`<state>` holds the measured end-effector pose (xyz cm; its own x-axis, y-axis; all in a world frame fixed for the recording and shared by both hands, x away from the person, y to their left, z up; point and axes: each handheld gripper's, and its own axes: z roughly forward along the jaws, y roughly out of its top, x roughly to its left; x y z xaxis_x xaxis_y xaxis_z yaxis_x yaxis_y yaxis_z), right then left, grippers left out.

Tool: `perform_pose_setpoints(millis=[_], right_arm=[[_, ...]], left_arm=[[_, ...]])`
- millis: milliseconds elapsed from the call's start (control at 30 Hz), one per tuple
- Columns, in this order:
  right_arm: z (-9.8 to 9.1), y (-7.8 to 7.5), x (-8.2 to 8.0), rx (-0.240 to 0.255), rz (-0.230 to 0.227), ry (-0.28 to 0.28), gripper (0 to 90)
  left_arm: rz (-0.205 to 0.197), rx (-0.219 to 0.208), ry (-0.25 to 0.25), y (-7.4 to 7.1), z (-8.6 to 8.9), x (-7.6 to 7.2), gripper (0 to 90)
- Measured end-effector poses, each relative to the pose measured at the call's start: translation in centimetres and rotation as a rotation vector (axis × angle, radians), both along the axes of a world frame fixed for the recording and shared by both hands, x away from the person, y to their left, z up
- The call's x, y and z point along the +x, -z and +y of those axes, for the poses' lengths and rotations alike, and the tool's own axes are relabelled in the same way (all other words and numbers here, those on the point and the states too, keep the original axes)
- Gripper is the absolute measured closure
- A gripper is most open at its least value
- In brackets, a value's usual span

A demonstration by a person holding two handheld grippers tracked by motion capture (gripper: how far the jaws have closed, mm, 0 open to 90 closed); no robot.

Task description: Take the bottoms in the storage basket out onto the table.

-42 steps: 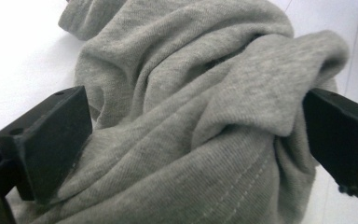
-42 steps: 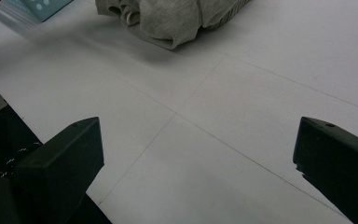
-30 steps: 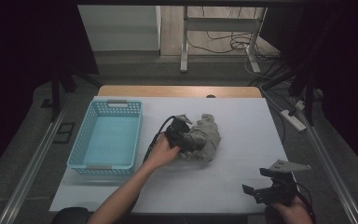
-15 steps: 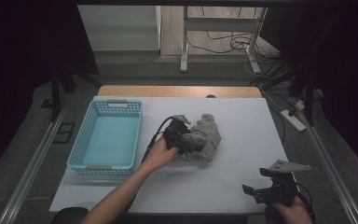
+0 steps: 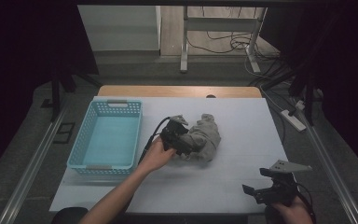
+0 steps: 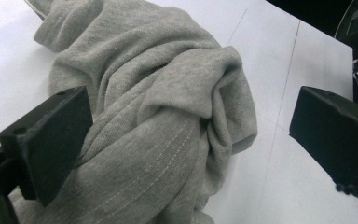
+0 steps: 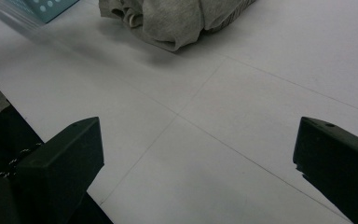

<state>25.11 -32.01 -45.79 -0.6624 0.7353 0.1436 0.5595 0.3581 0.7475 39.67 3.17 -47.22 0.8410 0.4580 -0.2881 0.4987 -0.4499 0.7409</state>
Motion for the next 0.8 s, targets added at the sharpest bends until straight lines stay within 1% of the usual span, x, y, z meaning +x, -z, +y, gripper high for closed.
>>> perform_pose_setpoints(millis=[133,233,433,533,667,800], right_arm=[[0.0,0.0,0.0,0.002,-0.003,0.000,2.0],[0.0,0.0,0.0,0.001,-0.005,0.001,2.0],[0.0,0.0,-0.1,0.004,-0.006,0.001,2.0],[-0.1,0.0,-0.1,0.006,-0.007,0.002,2.0],[-0.1,0.0,-0.1,0.006,-0.008,0.002,2.0],[-0.1,0.0,-0.1,0.005,-0.011,0.003,2.0]], left_arm=[[0.001,0.004,0.000,-0.4,0.3,-0.2,0.6],[0.007,-0.002,-0.002,-0.7,0.5,-0.4,0.6],[0.002,-0.006,0.000,-1.2,1.0,-0.7,0.5],[-0.003,-0.004,0.001,-1.4,1.2,-0.8,0.6],[0.001,-0.007,0.000,-1.4,1.4,-0.9,0.6],[-0.004,0.003,0.001,-1.5,1.6,-1.0,0.8]])
